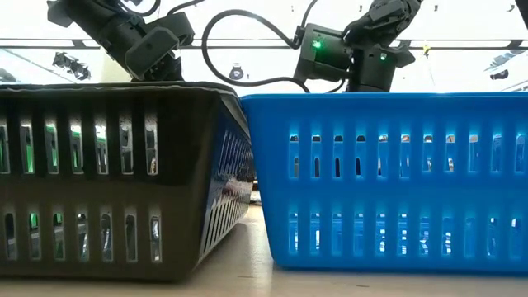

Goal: Sort crayons
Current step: Put the white crayon into the left blue bin

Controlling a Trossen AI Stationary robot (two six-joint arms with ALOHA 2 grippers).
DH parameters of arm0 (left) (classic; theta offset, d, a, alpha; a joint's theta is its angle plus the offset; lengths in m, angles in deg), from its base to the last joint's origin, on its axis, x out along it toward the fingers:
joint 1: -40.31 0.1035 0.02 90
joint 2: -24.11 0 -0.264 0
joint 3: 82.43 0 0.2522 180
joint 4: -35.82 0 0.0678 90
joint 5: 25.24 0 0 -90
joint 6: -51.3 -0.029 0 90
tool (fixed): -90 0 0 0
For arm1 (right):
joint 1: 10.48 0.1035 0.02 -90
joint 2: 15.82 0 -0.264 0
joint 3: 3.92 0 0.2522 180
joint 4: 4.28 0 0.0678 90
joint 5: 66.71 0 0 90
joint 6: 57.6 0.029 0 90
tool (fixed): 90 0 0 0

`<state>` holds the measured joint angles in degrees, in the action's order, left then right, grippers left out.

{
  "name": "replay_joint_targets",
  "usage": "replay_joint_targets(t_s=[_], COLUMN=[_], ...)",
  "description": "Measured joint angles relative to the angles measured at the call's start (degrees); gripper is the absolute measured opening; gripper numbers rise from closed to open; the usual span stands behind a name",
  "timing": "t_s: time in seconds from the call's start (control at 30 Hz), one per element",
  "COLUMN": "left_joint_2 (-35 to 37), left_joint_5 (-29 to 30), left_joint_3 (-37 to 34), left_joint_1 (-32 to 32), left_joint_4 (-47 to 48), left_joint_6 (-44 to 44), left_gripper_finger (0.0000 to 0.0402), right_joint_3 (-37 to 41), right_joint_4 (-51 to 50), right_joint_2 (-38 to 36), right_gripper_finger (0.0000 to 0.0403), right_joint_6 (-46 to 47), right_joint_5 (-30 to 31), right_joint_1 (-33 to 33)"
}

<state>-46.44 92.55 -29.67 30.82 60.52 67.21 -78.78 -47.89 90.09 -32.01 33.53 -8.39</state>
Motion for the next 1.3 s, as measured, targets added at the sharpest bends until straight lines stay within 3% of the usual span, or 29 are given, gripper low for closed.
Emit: replay_joint_targets(t_s=[0.4, 0.67, 0.77, 1.1, 1.3], left_joint_2=[0.0, 0.0, 0.0, 0.0, 0.0], left_joint_5=[-0.5, -0.6, -0.6, -0.7, -0.7], left_joint_3=[0.0, 0.0, 0.0, 0.0, 0.0], left_joint_1=[0.0, 0.0, 0.0, 0.0, 0.0], left_joint_4=[0.5, 1.0, 1.0, 1.0, 0.9], left_joint_6=[1.3, 1.4, 1.4, 1.4, 1.4], left_gripper_finger=[0.0162, 0.0162, 0.0162, 0.0162, 0.0162], right_joint_3=[0.1, 0.2, 0.2, 0.1, 0.1], right_joint_4=[0.4, 0.3, 0.4, 7.8, 8.7], right_joint_2=[-0.2, -6.2, -9.0, -11.5, -11.3], right_gripper_finger=[0.0044, 0.0044, 0.0044, 0.0046, 0.0046], right_joint_6=[0.0, -0.2, -2.1, -3.1, 0.7], right_joint_5=[0.2, 0.2, -2.9, -22.8, -25.3], right_joint_1=[0.0, 0.4, 1.4, 7.8, 13.2])
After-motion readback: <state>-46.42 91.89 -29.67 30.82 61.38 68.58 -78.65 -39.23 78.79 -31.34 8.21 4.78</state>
